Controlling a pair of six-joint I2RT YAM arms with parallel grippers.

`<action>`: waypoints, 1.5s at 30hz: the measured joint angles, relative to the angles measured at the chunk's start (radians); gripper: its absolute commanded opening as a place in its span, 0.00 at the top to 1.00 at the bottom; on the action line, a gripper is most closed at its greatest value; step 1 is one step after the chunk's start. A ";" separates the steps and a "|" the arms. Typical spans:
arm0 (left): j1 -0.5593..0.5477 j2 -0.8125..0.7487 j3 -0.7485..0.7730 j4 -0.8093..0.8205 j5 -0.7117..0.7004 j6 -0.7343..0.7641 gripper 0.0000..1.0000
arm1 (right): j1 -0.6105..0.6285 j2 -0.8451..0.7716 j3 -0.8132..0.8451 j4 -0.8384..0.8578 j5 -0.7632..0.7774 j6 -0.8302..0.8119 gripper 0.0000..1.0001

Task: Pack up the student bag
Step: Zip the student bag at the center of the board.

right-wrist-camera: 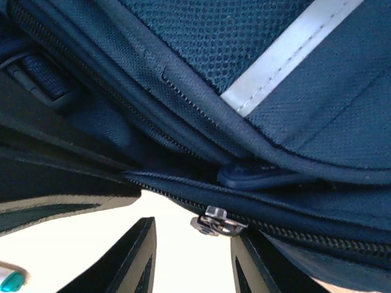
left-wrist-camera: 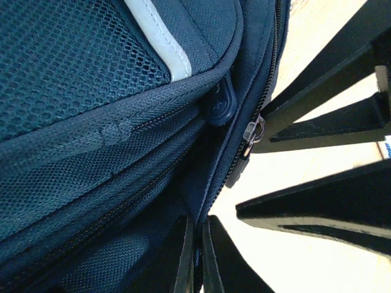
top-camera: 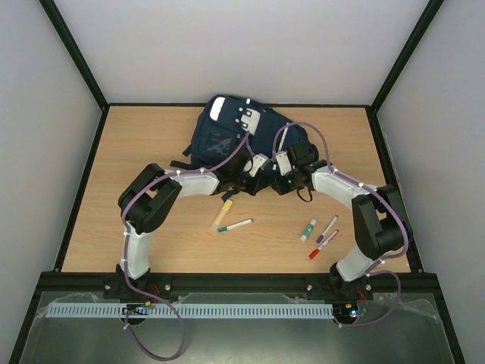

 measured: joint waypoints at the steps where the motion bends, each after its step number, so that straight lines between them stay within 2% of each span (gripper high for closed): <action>1: 0.000 0.000 0.000 -0.001 0.000 -0.002 0.96 | 0.001 0.005 0.000 0.003 0.008 0.006 0.66; 10: -0.008 0.000 0.000 0.002 -0.014 -0.005 0.96 | 0.008 0.034 0.005 0.038 0.084 0.018 0.80; 20: -0.009 0.000 0.000 0.004 -0.018 0.000 0.95 | 0.011 0.021 0.004 0.032 0.122 0.005 0.88; 23: -0.011 0.000 0.000 0.005 -0.022 0.004 0.95 | 0.007 0.020 0.003 0.032 0.122 0.003 0.85; 26: -0.013 0.000 0.000 0.008 -0.023 0.005 0.96 | 0.004 0.018 -0.001 0.035 0.123 0.002 0.69; 27: -0.013 0.000 0.000 0.009 -0.022 0.004 0.96 | 0.003 0.016 -0.005 0.036 0.125 0.002 0.67; 30: -0.013 0.000 0.000 0.016 -0.018 -0.001 0.96 | 0.001 0.012 -0.010 0.037 0.132 0.003 0.65; 32: -0.013 0.000 0.000 0.021 -0.015 -0.007 0.96 | 0.001 0.010 -0.010 0.038 0.135 0.003 0.66; 37: -0.013 0.000 0.000 0.032 -0.003 -0.025 0.96 | 0.013 -0.019 -0.034 0.062 0.188 0.002 0.77; 45: -0.013 0.000 0.016 0.042 0.018 -0.048 0.96 | 0.019 -0.076 -0.054 0.080 0.256 -0.008 0.82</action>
